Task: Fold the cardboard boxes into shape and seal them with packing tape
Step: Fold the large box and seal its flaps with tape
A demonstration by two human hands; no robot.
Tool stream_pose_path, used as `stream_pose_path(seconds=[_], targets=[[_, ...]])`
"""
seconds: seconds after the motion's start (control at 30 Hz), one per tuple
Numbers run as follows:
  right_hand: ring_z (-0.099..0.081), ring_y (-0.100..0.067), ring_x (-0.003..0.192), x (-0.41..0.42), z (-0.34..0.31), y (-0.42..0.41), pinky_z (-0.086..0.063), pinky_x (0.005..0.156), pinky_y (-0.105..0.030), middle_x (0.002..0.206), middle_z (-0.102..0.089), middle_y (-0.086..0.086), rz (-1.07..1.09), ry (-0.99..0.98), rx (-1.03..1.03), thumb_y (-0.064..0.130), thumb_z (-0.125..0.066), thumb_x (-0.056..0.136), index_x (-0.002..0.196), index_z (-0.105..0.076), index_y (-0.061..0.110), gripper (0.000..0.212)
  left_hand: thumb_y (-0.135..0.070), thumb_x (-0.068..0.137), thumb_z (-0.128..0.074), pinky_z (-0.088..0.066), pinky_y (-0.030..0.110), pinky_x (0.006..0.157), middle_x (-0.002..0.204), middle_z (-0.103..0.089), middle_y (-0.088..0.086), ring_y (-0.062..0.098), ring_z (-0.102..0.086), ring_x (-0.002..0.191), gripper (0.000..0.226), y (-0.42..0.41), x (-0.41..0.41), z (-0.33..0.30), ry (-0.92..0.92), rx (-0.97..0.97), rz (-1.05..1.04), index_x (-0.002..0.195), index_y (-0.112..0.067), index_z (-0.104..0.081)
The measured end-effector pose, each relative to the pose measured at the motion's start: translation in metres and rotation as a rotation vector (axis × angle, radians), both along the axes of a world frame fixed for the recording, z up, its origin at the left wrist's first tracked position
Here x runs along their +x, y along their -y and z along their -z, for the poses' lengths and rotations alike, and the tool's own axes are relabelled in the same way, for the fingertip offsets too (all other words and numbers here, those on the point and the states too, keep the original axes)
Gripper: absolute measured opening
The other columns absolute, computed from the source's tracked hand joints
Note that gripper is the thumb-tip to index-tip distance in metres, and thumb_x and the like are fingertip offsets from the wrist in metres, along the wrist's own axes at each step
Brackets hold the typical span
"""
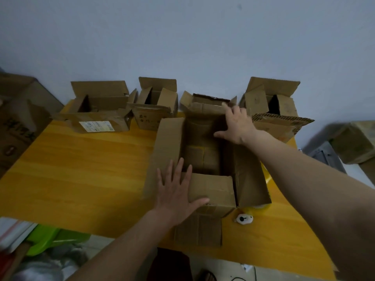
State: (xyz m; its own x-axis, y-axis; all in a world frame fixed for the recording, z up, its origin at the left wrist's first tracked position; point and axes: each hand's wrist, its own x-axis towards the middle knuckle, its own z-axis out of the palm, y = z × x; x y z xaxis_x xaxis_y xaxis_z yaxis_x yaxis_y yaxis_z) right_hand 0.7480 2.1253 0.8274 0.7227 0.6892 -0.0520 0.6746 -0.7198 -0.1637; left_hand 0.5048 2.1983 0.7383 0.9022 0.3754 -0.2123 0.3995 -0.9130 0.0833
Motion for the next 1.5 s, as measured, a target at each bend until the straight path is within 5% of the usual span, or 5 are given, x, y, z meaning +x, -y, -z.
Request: stream_pose_path(seconds=[0.27,0.7,0.97,1.2,1.5], targets=[[0.012,-0.029,0.146,-0.023,0.027,0.018,0.012,0.109,-0.063,0.161,0.01,-0.003,-0.24,-0.192,-0.423,0.082,-0.064,0.055,0.15,0.013,0.03,0.133,-0.092,0.057,0.01,0.017,0.058,0.112,0.151,0.037,0.001,0.026,0.035,0.139,0.111,0.003,0.0,0.0,0.002,-0.018,-0.03,0.147,-0.028,0.023],[0.026,-0.03,0.142,-0.041,0.033,0.025,0.016,0.109,-0.061,0.156,0.026,-0.009,-0.284,-0.11,-0.617,0.082,-0.064,0.054,0.149,0.019,0.025,0.138,-0.094,0.06,-0.002,0.015,0.05,0.114,0.153,0.034,0.008,0.029,0.029,0.141,0.111,-0.011,-0.002,-0.021,0.115,-0.035,-0.273,0.146,-0.028,0.026],[0.021,-0.03,0.144,-0.047,0.035,0.026,0.013,0.111,-0.063,0.157,0.022,-0.011,-0.306,-0.082,-0.591,0.082,-0.064,0.056,0.149,0.019,0.026,0.136,-0.059,0.081,-0.061,-0.038,0.04,0.101,0.158,-0.018,0.005,0.028,-0.033,0.139,0.109,-0.028,0.002,-0.078,0.379,-0.455,-0.366,0.147,-0.032,0.022],[0.017,-0.028,0.145,-0.049,0.032,0.026,0.011,0.113,-0.06,0.158,0.02,-0.01,-0.297,-0.09,-0.561,0.081,-0.065,0.055,0.149,0.018,0.023,0.139,-0.083,0.078,-0.03,0.005,0.054,0.117,0.157,0.021,-0.011,0.018,0.023,0.143,0.097,0.005,0.016,-0.054,-0.037,-0.405,0.052,0.149,-0.035,0.016],[0.005,-0.026,0.148,-0.058,0.019,0.039,-0.004,0.12,-0.049,0.161,0.003,-0.008,-0.295,-0.004,-0.269,0.058,-0.067,0.076,0.153,-0.003,0.02,0.106,-0.093,0.066,-0.008,0.009,0.056,0.116,0.148,0.042,-0.001,0.026,0.047,0.13,0.108,0.005,0.015,-0.013,-0.201,-0.083,0.189,0.144,-0.028,0.028]])
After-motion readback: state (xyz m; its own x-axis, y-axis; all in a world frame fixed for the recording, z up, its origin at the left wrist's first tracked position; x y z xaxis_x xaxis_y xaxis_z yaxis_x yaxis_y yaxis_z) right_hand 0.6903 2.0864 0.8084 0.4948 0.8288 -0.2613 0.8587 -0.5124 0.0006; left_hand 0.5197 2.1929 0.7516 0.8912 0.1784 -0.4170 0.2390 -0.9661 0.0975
